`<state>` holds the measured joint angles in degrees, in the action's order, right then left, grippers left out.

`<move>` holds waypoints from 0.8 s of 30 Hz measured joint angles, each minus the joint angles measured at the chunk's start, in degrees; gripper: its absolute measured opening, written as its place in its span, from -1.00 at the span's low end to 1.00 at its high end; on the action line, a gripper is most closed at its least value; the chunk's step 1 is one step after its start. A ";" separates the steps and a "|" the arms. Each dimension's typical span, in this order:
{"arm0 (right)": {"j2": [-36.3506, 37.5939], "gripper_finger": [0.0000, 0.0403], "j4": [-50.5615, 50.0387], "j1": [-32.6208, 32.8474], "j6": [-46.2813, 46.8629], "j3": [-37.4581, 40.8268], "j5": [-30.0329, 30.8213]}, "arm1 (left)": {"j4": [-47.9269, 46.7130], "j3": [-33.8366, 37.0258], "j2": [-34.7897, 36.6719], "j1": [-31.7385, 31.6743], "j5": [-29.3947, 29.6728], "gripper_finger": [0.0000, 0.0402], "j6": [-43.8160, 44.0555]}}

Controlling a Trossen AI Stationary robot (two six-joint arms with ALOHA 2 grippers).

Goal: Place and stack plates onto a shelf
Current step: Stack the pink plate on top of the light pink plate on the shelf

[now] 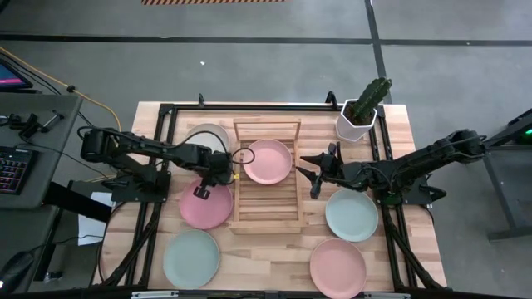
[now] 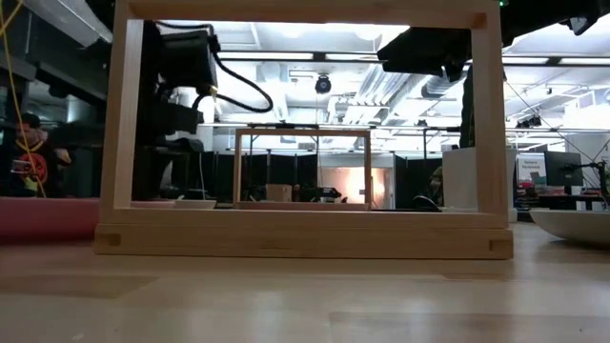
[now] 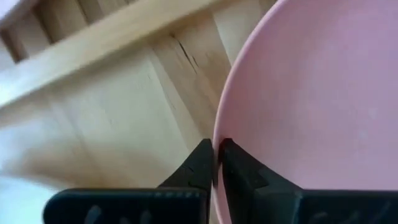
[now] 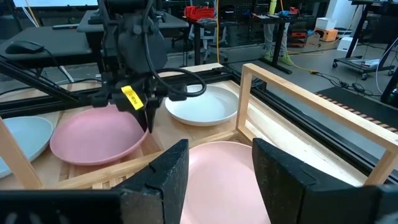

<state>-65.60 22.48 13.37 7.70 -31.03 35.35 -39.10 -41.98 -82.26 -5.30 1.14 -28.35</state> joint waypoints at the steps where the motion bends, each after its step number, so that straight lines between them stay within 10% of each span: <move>1: 0.00 -0.20 0.00 0.00 0.01 0.00 0.00 | -1.91 -1.29 0.09 0.00 0.06 -0.94 0.33; 16: 0.00 -0.20 -0.96 0.00 1.36 0.00 0.02 | -10.32 -18.00 13.85 -5.81 6.26 -1.00 2.60; 24: 0.00 -0.20 -0.90 0.00 1.45 0.00 0.02 | 5.20 -17.66 14.66 -12.67 6.96 -1.00 29.21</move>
<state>-65.60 21.58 13.37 9.15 -31.03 35.38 -33.90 -59.64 -67.61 -17.97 8.10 0.86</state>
